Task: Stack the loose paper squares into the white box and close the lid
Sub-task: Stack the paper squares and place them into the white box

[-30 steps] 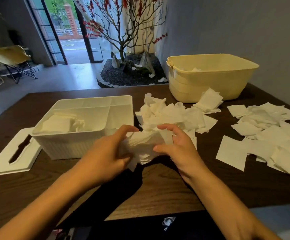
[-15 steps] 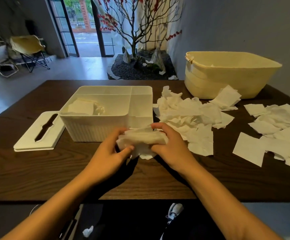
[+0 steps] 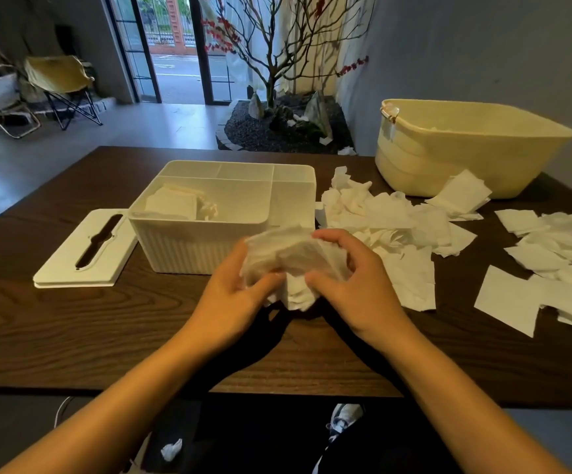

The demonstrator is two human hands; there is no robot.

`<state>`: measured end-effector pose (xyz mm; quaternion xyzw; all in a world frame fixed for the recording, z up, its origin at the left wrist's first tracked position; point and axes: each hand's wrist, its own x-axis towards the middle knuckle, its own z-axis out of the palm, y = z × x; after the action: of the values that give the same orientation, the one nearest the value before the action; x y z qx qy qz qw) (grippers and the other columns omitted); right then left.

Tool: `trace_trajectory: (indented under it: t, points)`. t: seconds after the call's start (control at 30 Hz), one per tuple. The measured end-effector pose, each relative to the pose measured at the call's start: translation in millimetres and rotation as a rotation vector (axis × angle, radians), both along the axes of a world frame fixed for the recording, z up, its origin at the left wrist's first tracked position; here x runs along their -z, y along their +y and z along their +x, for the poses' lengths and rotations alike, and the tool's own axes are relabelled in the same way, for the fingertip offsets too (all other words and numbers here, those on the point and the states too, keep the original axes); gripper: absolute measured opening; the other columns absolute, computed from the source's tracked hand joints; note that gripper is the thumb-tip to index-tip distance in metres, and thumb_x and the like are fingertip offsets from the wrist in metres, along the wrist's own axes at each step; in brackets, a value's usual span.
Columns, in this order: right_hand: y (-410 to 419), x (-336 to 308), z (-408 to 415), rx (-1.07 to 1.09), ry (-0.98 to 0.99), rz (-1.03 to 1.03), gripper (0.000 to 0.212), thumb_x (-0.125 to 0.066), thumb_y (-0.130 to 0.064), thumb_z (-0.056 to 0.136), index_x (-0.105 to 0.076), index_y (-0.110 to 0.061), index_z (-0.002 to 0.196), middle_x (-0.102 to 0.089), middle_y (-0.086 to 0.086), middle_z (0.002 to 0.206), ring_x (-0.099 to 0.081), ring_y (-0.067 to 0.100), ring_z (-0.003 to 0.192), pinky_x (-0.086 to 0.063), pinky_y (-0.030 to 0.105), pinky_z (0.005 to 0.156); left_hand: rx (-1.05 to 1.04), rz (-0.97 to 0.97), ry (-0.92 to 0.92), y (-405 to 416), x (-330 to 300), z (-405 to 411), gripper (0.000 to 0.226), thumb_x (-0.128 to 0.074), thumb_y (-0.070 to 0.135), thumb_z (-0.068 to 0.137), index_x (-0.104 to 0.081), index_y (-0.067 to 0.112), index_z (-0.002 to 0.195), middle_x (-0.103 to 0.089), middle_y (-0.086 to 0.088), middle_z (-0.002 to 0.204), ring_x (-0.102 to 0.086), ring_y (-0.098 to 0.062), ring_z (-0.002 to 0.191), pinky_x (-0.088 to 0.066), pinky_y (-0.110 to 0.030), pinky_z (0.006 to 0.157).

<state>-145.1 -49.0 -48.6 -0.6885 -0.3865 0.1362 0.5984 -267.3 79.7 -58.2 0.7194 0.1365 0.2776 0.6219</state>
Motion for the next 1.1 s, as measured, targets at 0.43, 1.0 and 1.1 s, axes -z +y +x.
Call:
trace_trajectory:
  t: [0.43, 1.0, 1.1]
  points:
    - [-9.3, -29.4, 17.8, -0.022, -0.165, -0.141, 0.024, -0.057, -0.015, 0.092, -0.070, -0.028, 0.107, -0.069, -0.014, 0.103, -0.062, 0.002, 0.098, -0.052, 0.023, 0.084, 0.041, 0.222, 0.123, 14.1, 6.6, -10.6, 0.036, -0.059, 0.004, 0.098, -0.060, 0.031, 0.122, -0.070, 0.011, 0.104, -0.067, -0.008, 0.092, -0.051, -0.020, 0.079]
    - [24.1, -47.3, 38.2, 0.083, -0.009, -0.112, 0.011, -0.063, -0.013, 0.093, -0.073, -0.015, 0.094, -0.071, 0.010, 0.088, -0.062, 0.010, 0.075, -0.054, 0.032, 0.072, 0.008, 0.161, 0.093, 17.2, 12.0, -5.7, 0.026, -0.055, 0.020, 0.103, -0.065, 0.024, 0.127, -0.073, 0.007, 0.117, -0.067, -0.011, 0.111, -0.052, -0.035, 0.093]
    - [12.2, -41.7, 43.2, 0.168, 0.295, -0.007, 0.012, -0.060, -0.013, 0.097, -0.071, -0.017, 0.094, -0.073, 0.000, 0.081, -0.069, 0.014, 0.076, -0.061, 0.032, 0.069, 0.021, 0.059, 0.070, 19.1, 11.1, -8.3, 0.026, -0.057, 0.014, 0.102, -0.066, 0.023, 0.124, -0.074, 0.006, 0.113, -0.069, -0.010, 0.104, -0.051, -0.023, 0.084]
